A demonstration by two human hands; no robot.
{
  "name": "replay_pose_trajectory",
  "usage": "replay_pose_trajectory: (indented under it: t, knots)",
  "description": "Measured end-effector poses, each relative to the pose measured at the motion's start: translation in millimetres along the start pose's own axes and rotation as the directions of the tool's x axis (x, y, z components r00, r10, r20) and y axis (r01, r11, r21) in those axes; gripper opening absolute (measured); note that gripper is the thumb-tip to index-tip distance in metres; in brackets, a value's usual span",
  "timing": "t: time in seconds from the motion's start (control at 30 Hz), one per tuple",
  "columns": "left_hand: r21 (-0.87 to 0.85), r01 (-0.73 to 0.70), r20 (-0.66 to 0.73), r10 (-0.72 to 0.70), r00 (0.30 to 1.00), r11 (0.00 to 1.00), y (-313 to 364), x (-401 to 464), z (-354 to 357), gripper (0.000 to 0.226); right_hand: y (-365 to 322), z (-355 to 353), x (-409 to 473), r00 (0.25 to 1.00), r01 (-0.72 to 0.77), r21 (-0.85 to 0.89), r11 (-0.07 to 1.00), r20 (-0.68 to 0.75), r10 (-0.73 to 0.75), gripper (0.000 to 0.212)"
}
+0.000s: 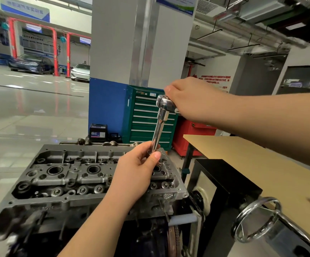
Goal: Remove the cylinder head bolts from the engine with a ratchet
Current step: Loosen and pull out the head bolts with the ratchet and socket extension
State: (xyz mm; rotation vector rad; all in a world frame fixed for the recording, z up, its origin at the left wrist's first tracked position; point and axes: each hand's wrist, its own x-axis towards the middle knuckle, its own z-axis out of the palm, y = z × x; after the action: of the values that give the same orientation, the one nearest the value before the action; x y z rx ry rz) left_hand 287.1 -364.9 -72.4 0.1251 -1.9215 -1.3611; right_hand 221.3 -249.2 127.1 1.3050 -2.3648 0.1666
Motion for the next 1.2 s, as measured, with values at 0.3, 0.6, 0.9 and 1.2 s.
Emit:
replay_pose_trajectory:
  t: [0.3,0.6,0.9,1.2]
  knots:
    - [0.057,-0.023,0.003,0.023,1.000,0.998,2,2,2,0.016,19,22,-3,0.961,0.269,0.051,0.962,-0.079,-0.264,0.048]
    - [-0.083,0.055,0.043,-0.052,0.998,0.995,0,1,-5,0.021,30,-13,18,0.865,0.294,0.313,0.903,0.314,-0.391,0.037]
    - [-0.071,0.036,0.067,-0.031,0.997,0.997,4,0,-8,0.022,-2,2,9,0.941,0.310,-0.111,0.944,0.179,-0.288,0.044]
    - [0.084,-0.058,0.056,0.053,0.997,0.995,9,4,-22,0.033,-13,32,-4,0.916,0.128,-0.196,0.972,-0.353,-0.192,0.054]
